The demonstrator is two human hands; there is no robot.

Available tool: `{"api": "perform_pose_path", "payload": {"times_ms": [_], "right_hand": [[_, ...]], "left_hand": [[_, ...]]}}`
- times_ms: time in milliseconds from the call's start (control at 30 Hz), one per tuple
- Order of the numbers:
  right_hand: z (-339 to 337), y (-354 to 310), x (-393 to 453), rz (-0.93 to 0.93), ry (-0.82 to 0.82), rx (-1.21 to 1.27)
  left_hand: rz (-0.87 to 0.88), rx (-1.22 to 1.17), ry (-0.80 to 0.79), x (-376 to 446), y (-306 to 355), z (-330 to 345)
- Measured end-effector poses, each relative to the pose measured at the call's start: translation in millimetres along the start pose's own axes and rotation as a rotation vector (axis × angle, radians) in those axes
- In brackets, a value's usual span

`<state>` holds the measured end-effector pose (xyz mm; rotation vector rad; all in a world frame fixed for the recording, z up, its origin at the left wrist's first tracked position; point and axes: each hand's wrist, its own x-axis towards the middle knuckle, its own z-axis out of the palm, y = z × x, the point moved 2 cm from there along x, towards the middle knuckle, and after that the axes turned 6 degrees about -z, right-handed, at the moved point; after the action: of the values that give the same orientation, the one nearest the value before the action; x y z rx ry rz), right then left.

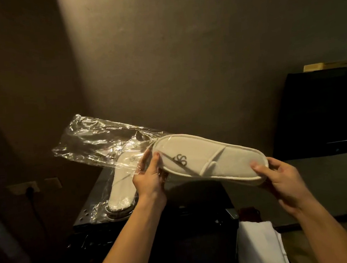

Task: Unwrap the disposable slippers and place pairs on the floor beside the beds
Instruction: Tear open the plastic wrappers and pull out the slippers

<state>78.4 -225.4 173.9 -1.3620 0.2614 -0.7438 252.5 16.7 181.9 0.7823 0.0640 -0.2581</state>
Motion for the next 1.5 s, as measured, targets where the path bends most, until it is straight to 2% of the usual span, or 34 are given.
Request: {"api": "perform_pose_path", "payload": {"times_ms": [133,233,300,400,567,800,900,1033,1100,1167,1200,1233,1333,1367,1500], "right_hand": [[-12.5,-8.4,-8.4,0.024,0.057,0.062],[-13.6,-13.3,-11.2,0.076,0.101,0.152],[-3.4,-18.0,-11.9,0.112,0.084,0.178],[23.9,-20.3,-12.9,0.140,0.031,0.207],[78.1,-5.4,-18.9,0.230,-0.019,0.240],[113.5,21.0,-29.4,0.343,0.010,0.359],[120.0,26.6,-37.3,0.348,0.012,0.328],[115.9,23.3,-47.2,0.351,-0.096,0.178],[104.4,15.4,-43.2,0.204,-0.081,-0.069],[89.7,0.5,-32.2,-0.011,0.064,-0.386],[84.5,-6.7,-26.9,-0.045,0.108,-0.458],[81.7,-11.7,-21.6,-0.004,0.074,-0.458],[94.8,-9.8,-17.4,0.319,-0.218,-0.158],[99.8,-5.0,-15.8,0.347,-0.247,-0.130],[108.0,16.4,-5.9,0.320,-0.135,-0.276]], "left_hand": [[-0.001,-0.051,0.022,8.9,8.8,-7.8],[-0.048,0.143,0.045,7.8,1.3,-12.2],[-0.093,0.240,-0.051,-5.1,-13.7,-6.3],[-0.136,0.227,-0.249,-25.5,-39.7,0.4],[-0.085,0.406,-0.416,-46.7,-53.8,4.4],[-0.247,0.145,-0.532,-43.5,-41.9,-2.2],[-0.259,0.127,-0.504,-46.1,-39.5,-3.2],[-0.154,0.264,-0.295,-42.6,-36.7,-1.4],[-0.142,0.335,-0.275,-39.7,-26.8,-0.7],[-0.157,0.396,-0.321,-36.5,-12.6,1.5],[-0.174,0.419,-0.354,-33.5,-6.1,3.0],[-0.197,0.440,-0.380,-30.2,-0.8,4.6],[-0.273,0.549,-0.396,-19.3,0.1,6.7],[-0.296,0.590,-0.384,-17.4,-1.9,7.0],[-0.344,0.771,-0.265,-5.3,-10.1,0.4]]}}
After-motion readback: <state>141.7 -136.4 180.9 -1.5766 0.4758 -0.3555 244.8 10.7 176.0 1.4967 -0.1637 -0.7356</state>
